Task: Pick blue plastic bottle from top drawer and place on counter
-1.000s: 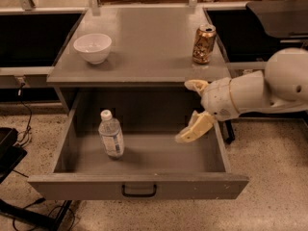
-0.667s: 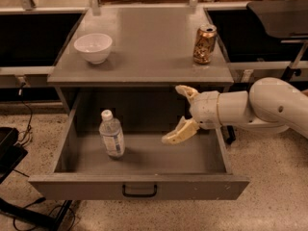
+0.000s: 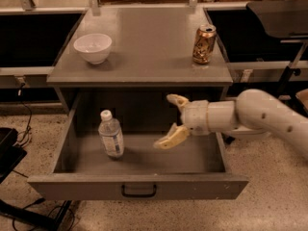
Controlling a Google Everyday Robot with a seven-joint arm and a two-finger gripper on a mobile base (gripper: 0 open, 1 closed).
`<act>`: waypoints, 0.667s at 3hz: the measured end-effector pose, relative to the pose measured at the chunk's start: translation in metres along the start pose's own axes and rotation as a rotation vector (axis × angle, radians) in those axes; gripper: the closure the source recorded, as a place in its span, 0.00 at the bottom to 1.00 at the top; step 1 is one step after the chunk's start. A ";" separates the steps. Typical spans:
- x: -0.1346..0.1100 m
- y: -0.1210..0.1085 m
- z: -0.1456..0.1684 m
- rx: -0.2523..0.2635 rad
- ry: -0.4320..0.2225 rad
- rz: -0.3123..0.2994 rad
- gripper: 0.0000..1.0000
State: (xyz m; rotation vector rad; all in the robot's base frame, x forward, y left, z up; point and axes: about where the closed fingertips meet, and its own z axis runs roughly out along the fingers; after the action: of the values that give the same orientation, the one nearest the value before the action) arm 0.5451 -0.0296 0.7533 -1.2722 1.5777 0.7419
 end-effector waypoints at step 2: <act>0.046 0.016 0.112 -0.126 -0.200 0.112 0.00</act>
Offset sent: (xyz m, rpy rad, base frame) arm 0.0306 0.1257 -0.1216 0.3318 0.1244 0.1353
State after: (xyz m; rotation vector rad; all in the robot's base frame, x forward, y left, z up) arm 0.5623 0.0562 0.6680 -1.1664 1.4662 1.0213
